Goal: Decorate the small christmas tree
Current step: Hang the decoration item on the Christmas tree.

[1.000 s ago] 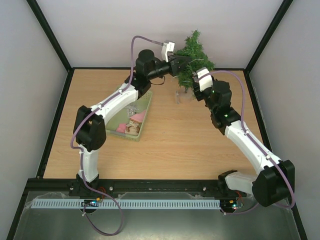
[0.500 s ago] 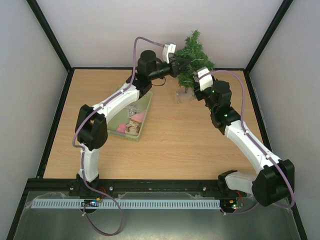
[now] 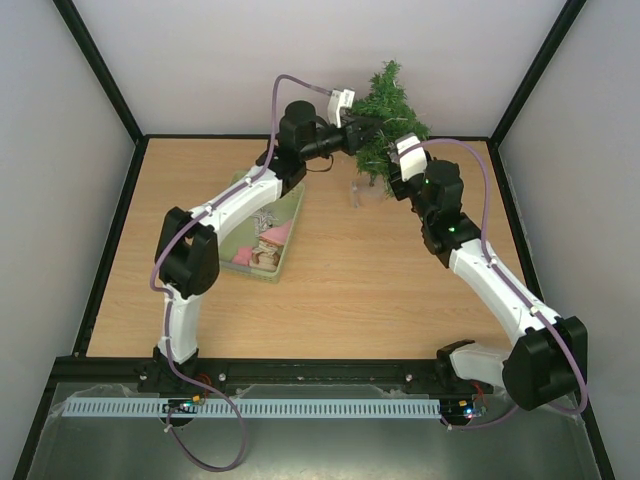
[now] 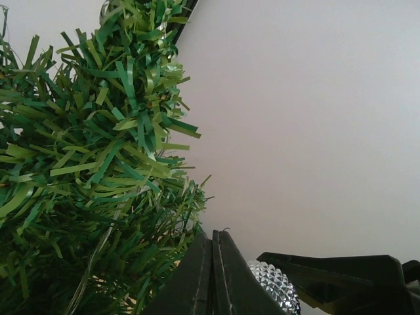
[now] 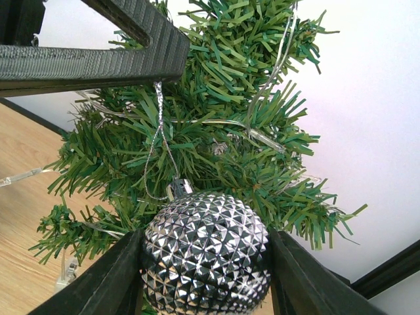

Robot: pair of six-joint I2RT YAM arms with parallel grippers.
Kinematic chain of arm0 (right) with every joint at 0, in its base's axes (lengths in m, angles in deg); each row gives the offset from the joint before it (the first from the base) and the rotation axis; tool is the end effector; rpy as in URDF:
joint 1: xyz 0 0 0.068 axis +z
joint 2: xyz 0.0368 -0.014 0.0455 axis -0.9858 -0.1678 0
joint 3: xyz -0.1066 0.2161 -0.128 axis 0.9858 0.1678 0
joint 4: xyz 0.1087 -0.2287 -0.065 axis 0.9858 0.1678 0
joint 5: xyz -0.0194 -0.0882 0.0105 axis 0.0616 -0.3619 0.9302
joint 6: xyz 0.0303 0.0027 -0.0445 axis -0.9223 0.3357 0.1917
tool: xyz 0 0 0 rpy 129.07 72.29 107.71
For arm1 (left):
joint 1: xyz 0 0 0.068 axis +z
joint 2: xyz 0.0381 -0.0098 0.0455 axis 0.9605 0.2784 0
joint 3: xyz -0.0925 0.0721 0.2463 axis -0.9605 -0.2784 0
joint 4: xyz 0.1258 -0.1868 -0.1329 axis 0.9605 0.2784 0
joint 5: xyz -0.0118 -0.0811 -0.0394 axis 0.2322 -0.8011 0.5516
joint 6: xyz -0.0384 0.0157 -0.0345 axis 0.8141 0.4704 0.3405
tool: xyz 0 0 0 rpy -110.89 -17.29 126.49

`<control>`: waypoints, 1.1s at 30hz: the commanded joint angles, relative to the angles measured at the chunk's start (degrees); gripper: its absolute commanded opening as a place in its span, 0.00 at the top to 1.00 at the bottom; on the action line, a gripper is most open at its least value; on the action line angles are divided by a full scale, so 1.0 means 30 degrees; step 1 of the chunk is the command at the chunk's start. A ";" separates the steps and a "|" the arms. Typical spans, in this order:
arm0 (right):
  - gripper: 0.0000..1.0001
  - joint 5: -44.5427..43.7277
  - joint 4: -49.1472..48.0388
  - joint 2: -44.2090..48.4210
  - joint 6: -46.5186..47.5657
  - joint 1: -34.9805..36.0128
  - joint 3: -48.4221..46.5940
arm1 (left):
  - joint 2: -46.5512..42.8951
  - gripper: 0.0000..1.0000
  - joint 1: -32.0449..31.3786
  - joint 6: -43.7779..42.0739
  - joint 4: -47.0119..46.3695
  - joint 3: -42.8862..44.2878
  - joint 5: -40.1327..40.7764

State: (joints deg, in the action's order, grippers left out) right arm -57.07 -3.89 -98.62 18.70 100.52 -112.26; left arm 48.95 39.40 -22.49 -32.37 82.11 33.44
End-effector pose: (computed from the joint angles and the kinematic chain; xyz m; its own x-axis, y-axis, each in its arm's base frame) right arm 0.2714 0.1006 0.3476 0.0860 -0.3910 -0.9164 -0.3643 0.8437 -0.3942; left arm 0.4003 -0.2976 0.3692 -0.3730 -0.2842 -0.8833 0.8448 0.2896 -0.4499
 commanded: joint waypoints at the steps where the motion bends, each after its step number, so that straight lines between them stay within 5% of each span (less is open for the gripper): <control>1: 0.59 -0.0179 -0.0977 -0.0092 0.0066 -0.0179 -0.0020 | 0.0338 0.97 0.0151 -0.0409 -0.0199 0.0742 0.0056; 33: 0.59 0.0562 -0.1509 -0.1100 -0.0499 -0.0502 0.0666 | 0.0861 0.97 0.0235 -0.0619 -0.0890 0.0673 -0.2068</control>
State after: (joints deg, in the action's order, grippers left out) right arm -55.65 -6.51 -102.10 18.13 99.39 -111.36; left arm 50.89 40.14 -24.39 -31.83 82.66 29.59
